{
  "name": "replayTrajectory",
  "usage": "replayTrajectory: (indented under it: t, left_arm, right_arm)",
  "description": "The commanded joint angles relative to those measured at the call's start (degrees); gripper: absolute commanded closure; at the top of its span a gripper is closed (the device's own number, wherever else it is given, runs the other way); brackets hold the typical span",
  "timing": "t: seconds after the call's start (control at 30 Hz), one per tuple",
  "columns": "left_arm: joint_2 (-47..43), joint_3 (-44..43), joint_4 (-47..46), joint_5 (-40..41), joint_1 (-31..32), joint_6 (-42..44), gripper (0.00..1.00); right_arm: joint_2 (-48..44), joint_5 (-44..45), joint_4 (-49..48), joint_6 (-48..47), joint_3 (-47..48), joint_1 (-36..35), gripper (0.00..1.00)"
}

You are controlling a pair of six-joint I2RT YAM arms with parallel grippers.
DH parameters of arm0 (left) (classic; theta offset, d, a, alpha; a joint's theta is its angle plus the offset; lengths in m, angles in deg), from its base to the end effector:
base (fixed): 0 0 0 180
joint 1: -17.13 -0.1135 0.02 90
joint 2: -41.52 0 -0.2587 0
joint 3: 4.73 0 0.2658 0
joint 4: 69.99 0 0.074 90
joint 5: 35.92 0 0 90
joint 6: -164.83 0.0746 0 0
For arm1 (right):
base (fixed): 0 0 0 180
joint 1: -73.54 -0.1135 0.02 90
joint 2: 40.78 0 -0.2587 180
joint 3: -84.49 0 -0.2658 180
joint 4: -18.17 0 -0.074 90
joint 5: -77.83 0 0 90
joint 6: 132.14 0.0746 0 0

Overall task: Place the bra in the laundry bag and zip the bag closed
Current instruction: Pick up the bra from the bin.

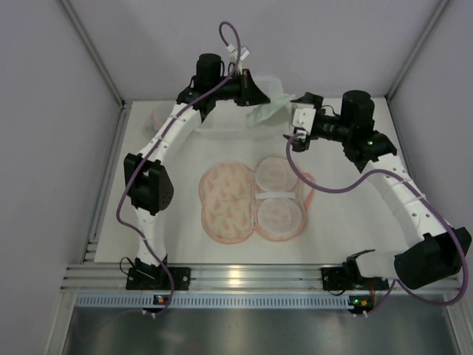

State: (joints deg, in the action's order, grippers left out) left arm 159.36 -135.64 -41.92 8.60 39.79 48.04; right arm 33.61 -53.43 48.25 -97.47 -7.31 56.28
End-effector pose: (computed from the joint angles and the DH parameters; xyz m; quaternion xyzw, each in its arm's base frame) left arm 0.4610 -0.2501 0.3697 0.2088 0.7397 -0.5134 0.3817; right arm 0.3038 0.1459 0.3897 -0.6136 0.4784 0.0834 0.6227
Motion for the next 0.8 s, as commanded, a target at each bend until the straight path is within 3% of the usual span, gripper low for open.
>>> replayTrajectory:
  t: [0.0, 0.2, 0.3, 0.33, 0.5, 0.6, 0.63, 0.67, 0.7, 0.77]
  left_arm:
    - [-3.8, 0.4, -2.3, -2.7, 0.7, -2.8, 1.00]
    - [-3.9, 1.8, 1.1, -3.0, 3.0, -0.6, 1.00]
    - [-4.0, 2.2, 2.3, -3.2, 3.7, -0.1, 1.00]
    - [-3.9, 2.3, 2.8, -3.2, 3.9, -0.1, 1.00]
    - [-4.0, 2.8, 3.3, -3.0, 4.8, -0.5, 1.00]
    - [-3.9, 2.7, 3.3, -3.5, 5.0, -0.9, 1.00]
    - [-4.0, 2.7, 3.3, -3.7, 5.1, -1.1, 1.00]
    - [-4.0, 3.0, 3.3, -3.9, 5.1, -1.1, 1.00]
    - [-4.1, 3.2, 3.4, -3.7, 5.1, -0.9, 0.99]
    - [-4.6, 3.4, 4.0, -3.0, 5.0, 0.0, 0.82]
  right_arm:
    - [-1.7, 0.6, -1.4, -12.8, -2.5, -2.9, 0.00]
    - [1.2, 2.0, 0.4, -19.5, -1.0, -4.5, 0.01]
    - [3.2, 2.7, 1.9, -23.2, 0.4, -4.6, 0.20]
    - [3.7, 2.9, 2.2, -24.2, 0.7, -4.7, 0.31]
    - [6.7, 3.7, 6.5, -27.8, 3.9, -4.6, 0.53]
    - [8.5, 4.9, 9.4, -29.2, 6.1, -4.6, 0.72]
    - [9.0, 4.9, 10.5, -29.3, 7.1, -4.5, 0.80]
    - [10.1, 5.0, 12.6, -29.0, 8.2, -4.5, 1.00]
    - [10.5, 5.0, 12.8, -27.8, 9.7, -4.4, 1.00]
    - [11.4, 4.9, 13.6, -25.1, 11.1, -4.0, 1.00]
